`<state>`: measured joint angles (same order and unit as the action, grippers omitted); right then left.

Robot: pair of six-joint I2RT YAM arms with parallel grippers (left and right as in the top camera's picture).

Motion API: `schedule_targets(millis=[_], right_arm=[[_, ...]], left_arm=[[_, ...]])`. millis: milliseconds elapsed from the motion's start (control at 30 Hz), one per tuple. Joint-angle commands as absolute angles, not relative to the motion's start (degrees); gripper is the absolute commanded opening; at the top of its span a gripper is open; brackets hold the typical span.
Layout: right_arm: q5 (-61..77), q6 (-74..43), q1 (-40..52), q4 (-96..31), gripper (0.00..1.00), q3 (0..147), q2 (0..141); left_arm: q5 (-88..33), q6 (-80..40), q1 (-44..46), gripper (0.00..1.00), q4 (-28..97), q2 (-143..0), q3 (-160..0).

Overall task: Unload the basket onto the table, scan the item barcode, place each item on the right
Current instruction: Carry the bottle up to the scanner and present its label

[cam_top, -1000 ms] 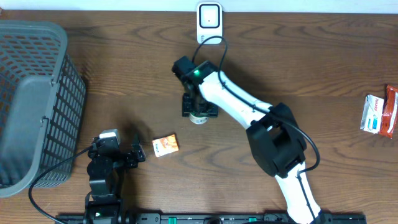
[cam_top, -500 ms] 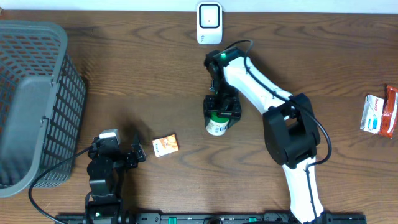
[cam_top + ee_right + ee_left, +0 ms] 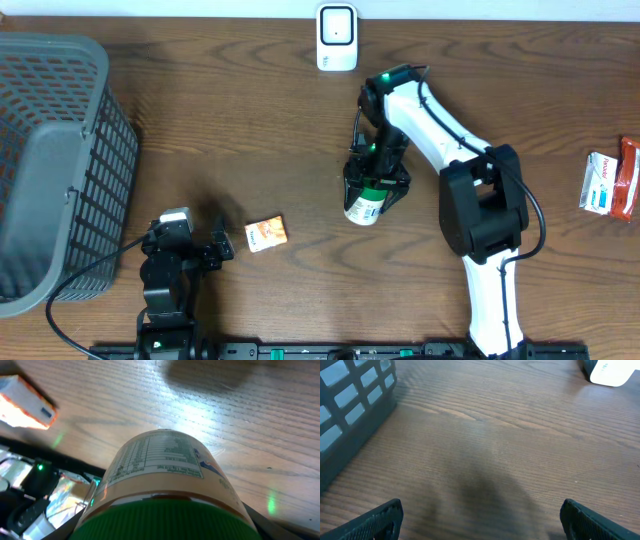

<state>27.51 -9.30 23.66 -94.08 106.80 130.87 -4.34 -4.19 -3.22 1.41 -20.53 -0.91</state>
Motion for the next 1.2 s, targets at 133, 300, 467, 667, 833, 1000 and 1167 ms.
schedule_targets(millis=[133,300,467,667,833,1000,1167], right_arm=[[30.8,-4.1,23.2,-95.7,0.41,107.7,130.8],[31.1,-3.3,23.2,-89.9,0.39,107.7,130.8],[38.3,-7.9,23.2,-76.7,0.38,107.8,130.8],[46.0,-9.6,22.8,-59.6,0.39,109.2,130.8],[45.9,-11.7,21.3,-51.0,0.4,112.4,130.8],[42.4,-12.0,18.9,-42.1,0.45,116.4,130.8],[31.3,-11.1,17.7,-31.5,0.45,116.9,130.8]], left_arm=[[-4.9,-3.4,-3.0,0.99,3.6,-20.5,-0.3],[-5.0,-3.4,-3.0,0.99,3.6,-20.5,-0.2],[-5.0,-3.4,-3.0,0.99,3.6,-20.5,-0.3],[-4.9,-3.4,-3.0,0.99,3.6,-20.5,-0.2],[-4.9,-3.4,-3.0,0.99,3.6,-20.5,-0.3],[-4.9,-3.4,-3.0,0.99,3.6,-20.5,-0.3],[-4.9,-3.4,-3.0,0.99,3.6,-20.5,-0.3]])
